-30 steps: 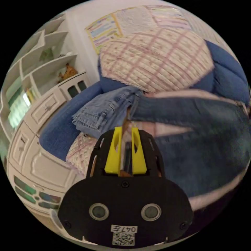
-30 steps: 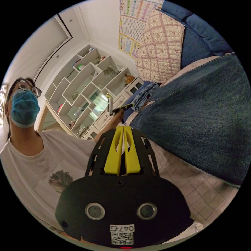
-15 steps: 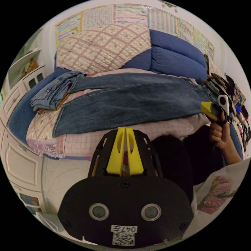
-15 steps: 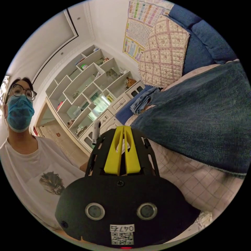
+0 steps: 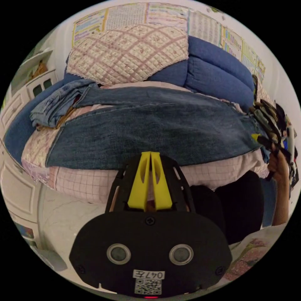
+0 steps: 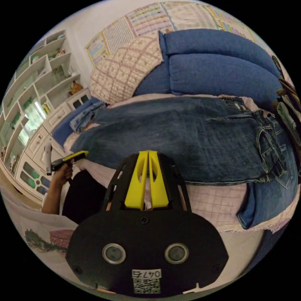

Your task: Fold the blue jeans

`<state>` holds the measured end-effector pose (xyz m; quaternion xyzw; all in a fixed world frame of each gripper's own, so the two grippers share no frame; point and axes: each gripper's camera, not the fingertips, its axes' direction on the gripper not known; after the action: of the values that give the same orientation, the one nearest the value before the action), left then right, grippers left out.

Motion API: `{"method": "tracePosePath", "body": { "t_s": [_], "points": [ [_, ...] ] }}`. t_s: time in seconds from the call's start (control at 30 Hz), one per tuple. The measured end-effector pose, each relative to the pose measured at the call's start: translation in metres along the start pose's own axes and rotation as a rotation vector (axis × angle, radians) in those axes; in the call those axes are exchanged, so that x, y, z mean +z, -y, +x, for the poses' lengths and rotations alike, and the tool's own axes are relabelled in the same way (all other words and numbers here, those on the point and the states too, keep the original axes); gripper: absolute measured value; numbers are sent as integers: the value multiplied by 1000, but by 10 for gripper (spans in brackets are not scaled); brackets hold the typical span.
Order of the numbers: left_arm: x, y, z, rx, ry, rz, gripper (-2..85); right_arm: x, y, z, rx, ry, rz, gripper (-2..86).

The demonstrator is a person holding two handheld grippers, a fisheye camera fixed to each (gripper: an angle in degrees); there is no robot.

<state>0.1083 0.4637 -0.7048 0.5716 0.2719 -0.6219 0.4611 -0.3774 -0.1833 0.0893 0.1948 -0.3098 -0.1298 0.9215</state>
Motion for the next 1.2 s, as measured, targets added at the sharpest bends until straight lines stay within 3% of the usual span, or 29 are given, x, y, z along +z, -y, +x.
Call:
{"method": "tracePosePath", "body": {
  "t_s": [0.07, 0.3, 0.43, 0.5, 0.73, 0.93, 1.1, 1.2],
  "points": [
    [-3, -7, -1, -18, -34, -3, -10, 18, -4, -2, -22, -51, -77, -12],
    [-25, -25, 27, 55, 8, -78, -10, 18, -24, -4, -54, -79, 27, -12],
    [-61, -16, 72, 156, -174, 87, -10, 12, -25, 6, -37, -39, 37, -12],
    [-59, -9, 102, 240, -234, 88, -10, 8, -26, 10, -26, -23, 42, -12],
    [-14, -7, 187, 496, -15, -92, -10, -10, -27, 22, -21, -11, 46, -12],
    [-25, -8, 127, 403, 103, -209, -10, -28, -26, 37, -31, 5, 36, -12],
    [-56, -20, 36, 192, -22, -190, -10, -46, -29, 50, -17, 12, 52, -12],
    [-89, -33, -7, 55, 130, -139, -10, -57, -30, 58, -20, 3, 55, -12]
  ]
}}
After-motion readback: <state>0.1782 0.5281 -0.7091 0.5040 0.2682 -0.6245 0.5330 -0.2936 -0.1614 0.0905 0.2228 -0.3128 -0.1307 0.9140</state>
